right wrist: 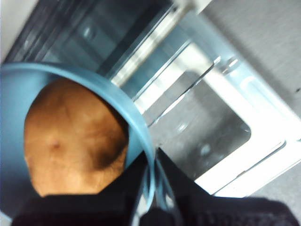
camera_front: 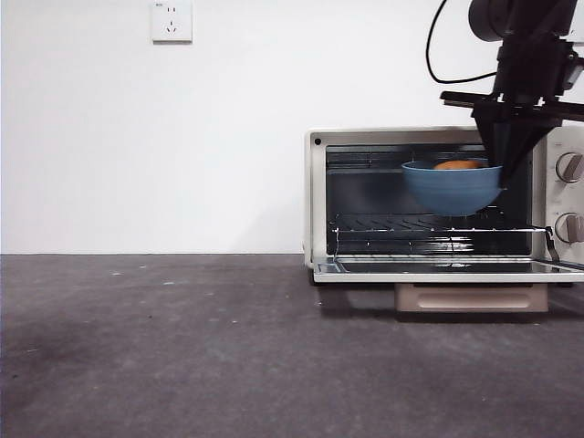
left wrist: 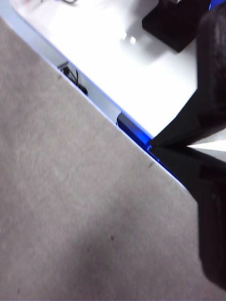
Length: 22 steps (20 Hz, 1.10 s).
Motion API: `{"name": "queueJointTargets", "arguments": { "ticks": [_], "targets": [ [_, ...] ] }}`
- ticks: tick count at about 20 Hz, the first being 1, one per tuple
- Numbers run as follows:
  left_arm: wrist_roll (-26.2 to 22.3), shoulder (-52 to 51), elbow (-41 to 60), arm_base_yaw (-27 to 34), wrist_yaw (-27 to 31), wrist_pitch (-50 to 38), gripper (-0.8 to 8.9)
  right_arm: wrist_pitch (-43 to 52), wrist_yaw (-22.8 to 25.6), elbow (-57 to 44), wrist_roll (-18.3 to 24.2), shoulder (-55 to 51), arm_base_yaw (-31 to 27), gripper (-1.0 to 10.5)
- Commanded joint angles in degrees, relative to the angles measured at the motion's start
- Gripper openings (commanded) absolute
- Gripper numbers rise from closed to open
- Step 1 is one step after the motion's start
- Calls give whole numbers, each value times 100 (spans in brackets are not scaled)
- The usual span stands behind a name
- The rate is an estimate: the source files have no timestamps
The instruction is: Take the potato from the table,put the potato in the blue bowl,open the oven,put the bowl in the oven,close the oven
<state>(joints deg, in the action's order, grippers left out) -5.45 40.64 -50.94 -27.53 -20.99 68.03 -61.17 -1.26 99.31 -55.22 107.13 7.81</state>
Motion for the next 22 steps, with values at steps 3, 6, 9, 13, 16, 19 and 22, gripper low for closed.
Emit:
{"name": "queueJointTargets", "arguments": {
  "ticks": [3,6,9,13,16,19,22],
  "targets": [
    [55,-13,28,17,-295,-42,-6,160,46,-15,-184,140,-83,6],
    [59,-13,28,17,-321,-37,-6,212,133,-15,-166,149,-83,91],
    [59,-13,28,17,-326,-20,-6,442,199,-15,-155,149,-81,187],
    [57,-13,28,17,-345,42,-6,472,195,-15,-116,146,-83,188],
    [52,-13,28,17,-345,28,-6,413,192,-15,269,136,-81,188],
    [55,-13,28,17,-345,7,-6,313,192,-15,479,133,-79,187],
    [55,-15,28,17,-348,9,-6,262,234,-13,870,70,-79,187]
  ]
}}
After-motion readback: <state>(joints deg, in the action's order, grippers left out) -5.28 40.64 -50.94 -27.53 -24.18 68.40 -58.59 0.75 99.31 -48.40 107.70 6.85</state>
